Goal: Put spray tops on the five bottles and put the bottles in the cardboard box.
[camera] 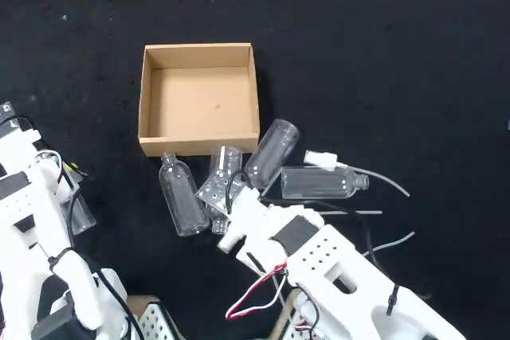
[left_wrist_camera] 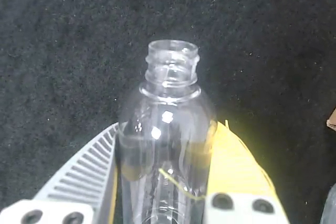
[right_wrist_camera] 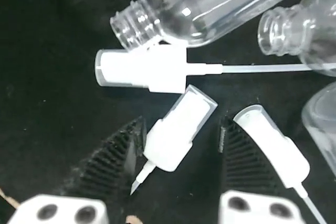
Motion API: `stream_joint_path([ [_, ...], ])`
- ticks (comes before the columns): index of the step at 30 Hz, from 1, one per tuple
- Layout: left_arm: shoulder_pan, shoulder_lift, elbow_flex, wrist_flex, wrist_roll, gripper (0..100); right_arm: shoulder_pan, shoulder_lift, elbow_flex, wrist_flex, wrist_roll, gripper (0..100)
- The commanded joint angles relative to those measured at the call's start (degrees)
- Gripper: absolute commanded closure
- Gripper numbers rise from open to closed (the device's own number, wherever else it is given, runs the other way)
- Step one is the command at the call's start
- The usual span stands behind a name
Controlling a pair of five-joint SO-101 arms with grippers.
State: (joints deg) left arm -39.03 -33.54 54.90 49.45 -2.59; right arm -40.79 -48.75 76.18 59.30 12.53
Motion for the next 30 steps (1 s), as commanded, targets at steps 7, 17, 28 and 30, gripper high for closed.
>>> stream_joint_path([
  [7, -0.7, -1.8, -0.4, -0.8, 0.3, 97, -0.8, 17.2, -5.9, -3.2, -0.1, 86.1],
  [17, -0.7, -2.3, 0.5, -1.1, 0.3, 97, 4.2, 17.0, -10.6, -0.7, 1.1, 98.0],
  [28, -0.3, -1.8, 0.5, -1.1, 0.2, 97, 26.7, -1.9, -38.5, 28.8, 14.9, 96.9],
  [30, -0.2, -1.8, 0.5, -1.1, 0.1, 97, 32.0, -3.6, -42.9, 28.7, 14.5, 96.9],
])
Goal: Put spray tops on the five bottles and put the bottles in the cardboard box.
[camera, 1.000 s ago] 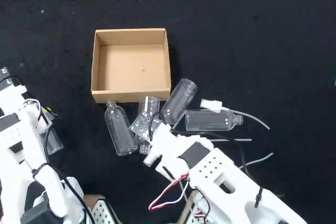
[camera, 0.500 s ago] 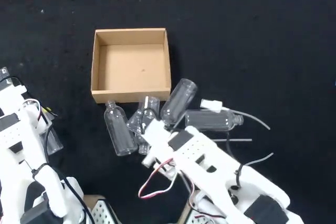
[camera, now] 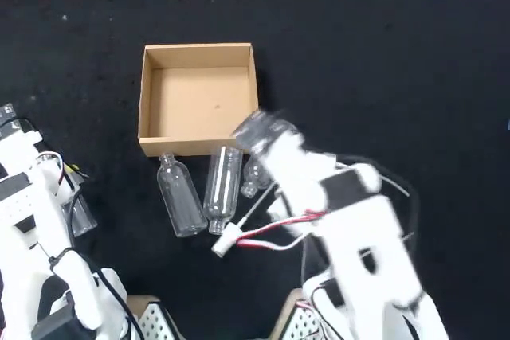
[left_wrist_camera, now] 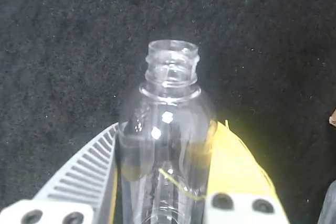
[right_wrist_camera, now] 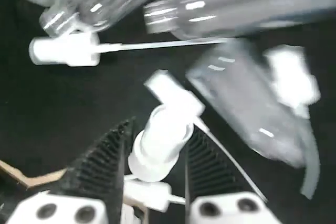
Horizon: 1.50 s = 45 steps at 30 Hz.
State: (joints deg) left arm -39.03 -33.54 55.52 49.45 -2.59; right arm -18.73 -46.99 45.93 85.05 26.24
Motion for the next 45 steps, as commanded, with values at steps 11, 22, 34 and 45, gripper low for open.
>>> stream_joint_path([
  [11, 3.2, -9.1, -2.5, 1.1, 0.2, 97, 15.6, -6.2, -29.2, -8.4, -18.7, 97.1],
  [22, 15.6, -41.7, 10.9, -4.7, -0.2, 97, -5.4, -6.2, -31.5, -31.6, -29.0, 97.3],
  [34, 36.7, -67.1, 21.7, -14.7, -0.2, 97, -5.5, -6.2, -31.5, -48.2, -36.1, 97.2],
  [45, 45.5, -70.8, 34.7, -29.1, 0.1, 97, -12.7, -3.6, -30.6, -58.5, -34.3, 97.0],
])
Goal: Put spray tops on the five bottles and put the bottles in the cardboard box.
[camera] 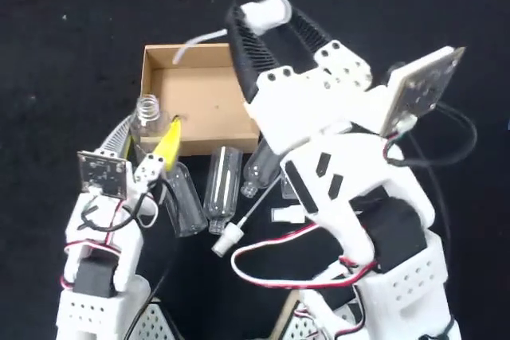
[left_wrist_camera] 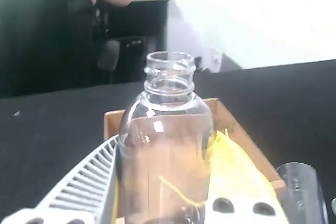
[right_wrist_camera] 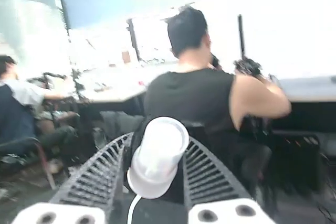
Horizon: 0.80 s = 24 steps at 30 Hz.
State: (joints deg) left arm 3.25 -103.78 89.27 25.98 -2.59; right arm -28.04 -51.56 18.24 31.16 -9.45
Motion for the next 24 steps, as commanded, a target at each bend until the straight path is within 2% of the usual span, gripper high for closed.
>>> stream_joint_path([
  [1, 4.1, -0.5, 1.3, -6.2, 0.0, 97, -3.7, 1.8, -2.9, -4.8, 3.6, 97.3],
  [5, 6.2, -0.5, 2.2, -6.3, -0.2, 97, -4.5, 5.2, -2.9, -4.2, 12.2, 97.4],
  [14, 6.4, -0.5, 3.1, -6.7, -0.2, 97, -7.1, 2.2, -2.9, 5.5, 12.8, 97.4],
  [24, 6.5, -0.5, 3.1, -6.7, -0.2, 97, -7.2, -2.6, -1.9, 8.3, 12.5, 97.4],
])
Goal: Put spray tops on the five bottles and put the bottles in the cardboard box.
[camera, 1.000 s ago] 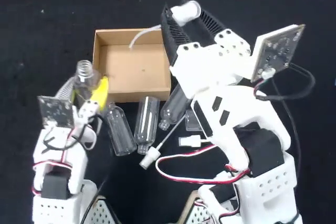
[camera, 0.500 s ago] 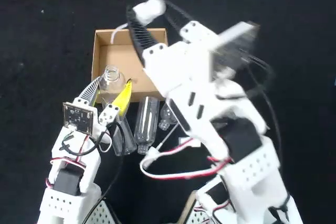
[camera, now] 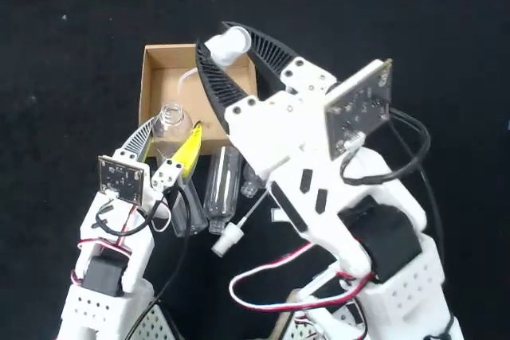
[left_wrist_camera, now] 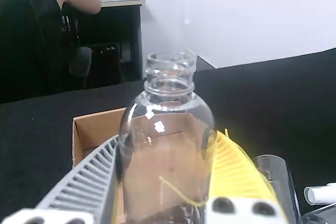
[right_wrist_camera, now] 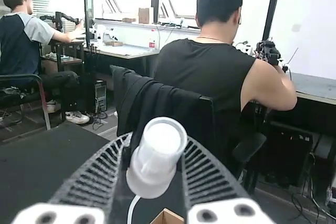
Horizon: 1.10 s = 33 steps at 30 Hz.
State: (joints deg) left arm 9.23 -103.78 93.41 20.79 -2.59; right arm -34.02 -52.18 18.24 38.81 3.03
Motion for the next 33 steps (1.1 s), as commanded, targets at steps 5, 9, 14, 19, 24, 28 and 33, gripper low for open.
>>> stream_joint_path([
  [5, 0.5, -0.5, -1.0, -1.5, -0.2, 97, -1.9, -1.8, -0.7, 0.2, -0.1, 97.4],
  [9, 0.5, -0.5, -1.0, -1.5, -0.1, 97, -4.7, -1.9, 3.2, 0.0, 0.0, 97.4],
  [14, 0.5, -0.5, -1.0, -1.5, -0.2, 97, -5.0, -2.2, 7.1, -3.9, 0.4, 97.4],
  [19, 0.5, -0.5, -1.0, -1.5, -0.2, 97, -5.0, -2.2, 8.8, -3.6, 0.4, 97.0],
  [24, 0.5, -0.5, -1.0, -1.5, -0.2, 97, -8.0, -1.8, 8.4, 5.0, 0.4, 82.3],
  [28, 0.5, -0.5, -1.0, -1.5, -0.2, 97, -8.8, -1.8, 5.1, 9.8, 0.4, 72.4],
  [33, 0.5, -0.5, -1.0, -1.5, -0.2, 97, -6.4, -2.2, -2.2, 14.4, 0.5, 80.4],
])
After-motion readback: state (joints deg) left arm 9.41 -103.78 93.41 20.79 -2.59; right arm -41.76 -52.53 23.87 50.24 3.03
